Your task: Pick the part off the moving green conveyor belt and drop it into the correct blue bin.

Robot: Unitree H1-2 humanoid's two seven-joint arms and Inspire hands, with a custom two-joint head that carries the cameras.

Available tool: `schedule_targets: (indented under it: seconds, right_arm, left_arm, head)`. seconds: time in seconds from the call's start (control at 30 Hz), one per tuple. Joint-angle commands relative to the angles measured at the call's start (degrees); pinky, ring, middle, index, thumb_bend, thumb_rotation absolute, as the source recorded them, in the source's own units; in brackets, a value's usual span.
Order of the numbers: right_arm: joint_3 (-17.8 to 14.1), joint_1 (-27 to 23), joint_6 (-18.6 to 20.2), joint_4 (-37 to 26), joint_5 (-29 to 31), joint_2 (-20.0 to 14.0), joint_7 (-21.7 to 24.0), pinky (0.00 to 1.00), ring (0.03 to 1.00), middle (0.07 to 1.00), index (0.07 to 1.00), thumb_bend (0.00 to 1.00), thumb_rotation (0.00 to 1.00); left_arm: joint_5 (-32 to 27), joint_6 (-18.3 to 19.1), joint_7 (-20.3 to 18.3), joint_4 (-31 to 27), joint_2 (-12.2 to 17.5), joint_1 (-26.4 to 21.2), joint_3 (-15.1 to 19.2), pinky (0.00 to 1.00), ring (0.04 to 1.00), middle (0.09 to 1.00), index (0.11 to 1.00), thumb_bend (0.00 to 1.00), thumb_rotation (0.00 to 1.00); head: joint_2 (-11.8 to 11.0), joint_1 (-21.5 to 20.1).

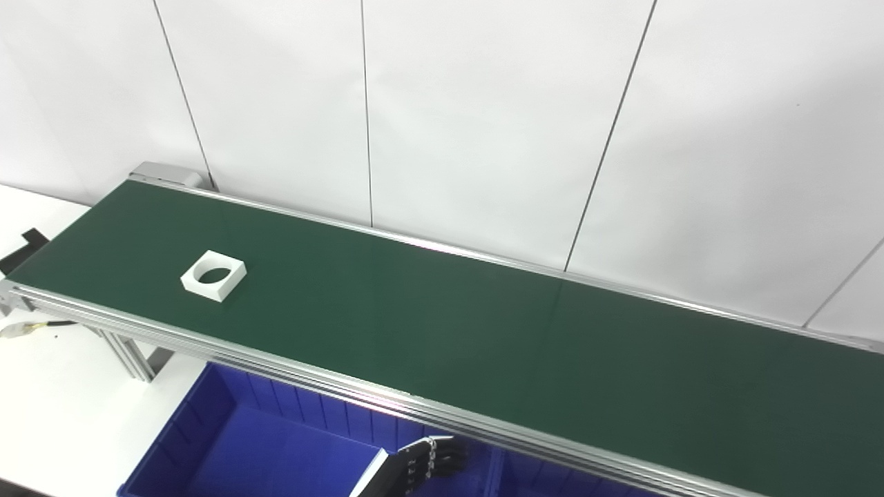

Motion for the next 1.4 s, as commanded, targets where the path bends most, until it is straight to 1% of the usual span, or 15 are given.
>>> schedule_targets:
  seconds: [0.0,0.1,0.3,0.57,0.73,0.87,1.1,1.37]
  right_arm:
    - [-0.23,-0.54,-2.89,-0.41,-0.15,-0.21,-0.24,0.65,0.756,0.800,0.835,0.62,0.02]
    - [-0.27,-0.67,-2.89,-0.23,-0.11,-0.29,-0.16,0.65,0.759,0.803,0.835,0.62,0.01]
    - [-0.77,-1.14,-2.89,0.71,0.87,-0.39,0.38,0.65,0.764,0.803,0.833,0.60,0.00]
    - [-1.82,-0.63,-2.89,0.73,1.70,-0.87,1.43,0.64,0.763,0.809,0.844,0.59,0.00]
    - [-3.13,-0.27,-2.89,0.06,3.12,-0.34,3.51,0.65,0.762,0.807,0.845,0.58,0.00]
    - [-3.39,-0.24,-2.89,-0.16,1.95,-0.27,3.04,0.63,0.748,0.800,0.837,0.57,0.00]
    - [-3.78,-0.10,-2.89,-0.18,2.12,-0.20,3.56,0.63,0.748,0.796,0.828,0.58,0.00]
    - [-4.25,0.25,-2.89,0.12,1.41,-0.17,3.21,0.59,0.734,0.787,0.818,0.58,0.06]
  left_arm:
    - [0.63,-2.45,0.48,-0.64,-0.35,-1.14,-0.44,0.78,0.740,0.755,0.741,0.65,0.00]
    - [0.64,-2.45,0.51,-0.63,-0.38,-1.19,-0.40,0.77,0.741,0.756,0.743,0.65,0.00]
    - [0.42,-2.47,0.42,0.56,-0.64,-1.67,-0.32,0.78,0.739,0.749,0.728,0.66,0.00]
    - [2.01,-2.48,2.34,1.26,-0.99,-2.02,-1.50,0.75,0.714,0.724,0.711,0.70,0.00]
    - [2.44,-2.47,3.69,1.10,-1.22,-1.84,-2.04,0.73,0.705,0.715,0.706,0.73,0.00]
    - [2.56,-2.48,4.31,0.91,-1.04,-1.80,-2.41,0.73,0.707,0.714,0.703,0.73,0.00]
    - [1.82,-2.47,4.17,0.75,-0.95,-1.70,-2.61,0.75,0.718,0.722,0.709,0.73,0.00]
    - [1.75,-2.47,4.14,0.72,-0.91,-1.55,-2.60,0.75,0.723,0.726,0.714,0.73,0.00]
  head:
    - [0.03,0.23]
    - [-0.09,1.02]
    - [-1.35,2.46]
    - [-1.94,5.15]
    - [-1.75,5.03]
    - [-1.07,4.50]
    - [-0.62,3.94]
    - [-0.51,3.68]
